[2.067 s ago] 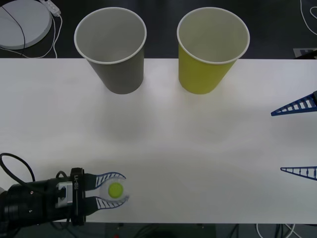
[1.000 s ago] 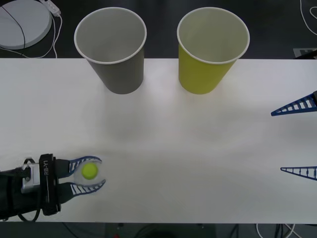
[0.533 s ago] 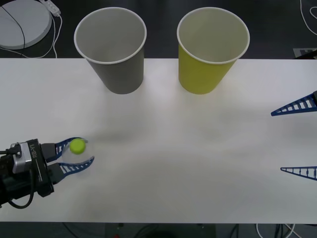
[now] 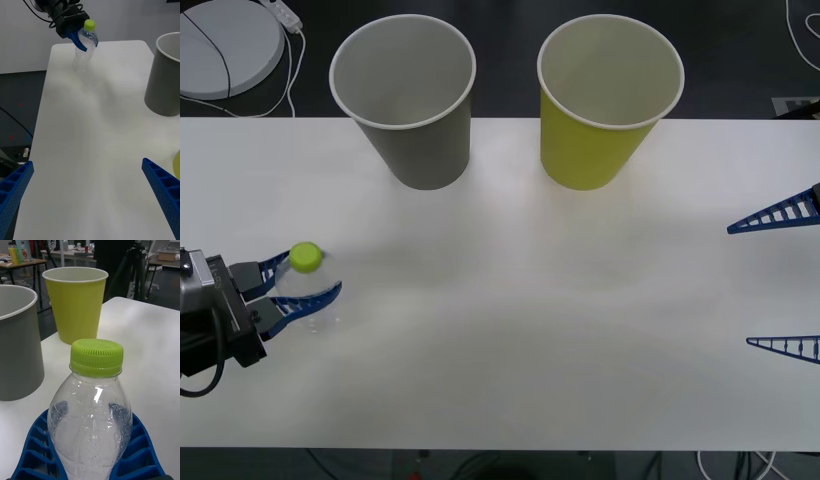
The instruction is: Put the can into the green bin and the plastic bottle into the gray bin
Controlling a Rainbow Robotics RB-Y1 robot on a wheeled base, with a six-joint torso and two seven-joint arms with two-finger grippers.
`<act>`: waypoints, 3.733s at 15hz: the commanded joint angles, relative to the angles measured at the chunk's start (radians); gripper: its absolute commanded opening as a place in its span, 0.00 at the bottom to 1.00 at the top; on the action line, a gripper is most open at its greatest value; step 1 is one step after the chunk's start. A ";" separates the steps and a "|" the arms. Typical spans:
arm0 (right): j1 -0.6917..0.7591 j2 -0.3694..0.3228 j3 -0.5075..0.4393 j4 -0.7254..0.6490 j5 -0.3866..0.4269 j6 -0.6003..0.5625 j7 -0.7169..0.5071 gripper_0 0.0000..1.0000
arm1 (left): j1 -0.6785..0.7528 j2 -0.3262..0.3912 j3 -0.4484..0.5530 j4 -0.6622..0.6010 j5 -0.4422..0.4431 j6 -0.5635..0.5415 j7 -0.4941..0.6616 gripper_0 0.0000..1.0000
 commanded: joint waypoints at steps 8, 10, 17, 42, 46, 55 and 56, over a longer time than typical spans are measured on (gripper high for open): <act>0.000 0.000 0.000 0.000 0.000 0.000 0.000 1.00 | 0.026 0.141 0.140 -0.024 -0.060 0.016 0.226 0.00; 0.000 0.000 0.000 0.000 0.000 0.000 0.000 1.00 | 0.024 0.170 0.172 -0.038 -0.091 -0.001 0.300 0.00; 0.000 0.000 0.000 0.000 0.000 0.000 0.000 1.00 | -0.016 0.318 0.206 -0.055 -0.109 -0.007 0.497 0.00; 0.000 0.000 0.000 0.000 0.000 0.000 0.000 1.00 | -0.566 0.536 0.122 0.160 -0.358 -0.336 0.945 0.00; 0.000 0.000 0.000 0.000 0.000 0.000 0.000 1.00 | -0.729 0.550 -0.022 0.233 -0.362 -0.336 0.948 0.00; 0.000 0.000 0.000 0.000 0.000 0.000 0.000 1.00 | -1.134 0.552 -0.344 0.399 -0.408 -0.448 0.978 0.00; 0.000 0.000 0.000 0.000 0.000 0.000 0.000 1.00 | -1.186 0.550 -0.392 0.419 -0.408 -0.454 0.982 0.00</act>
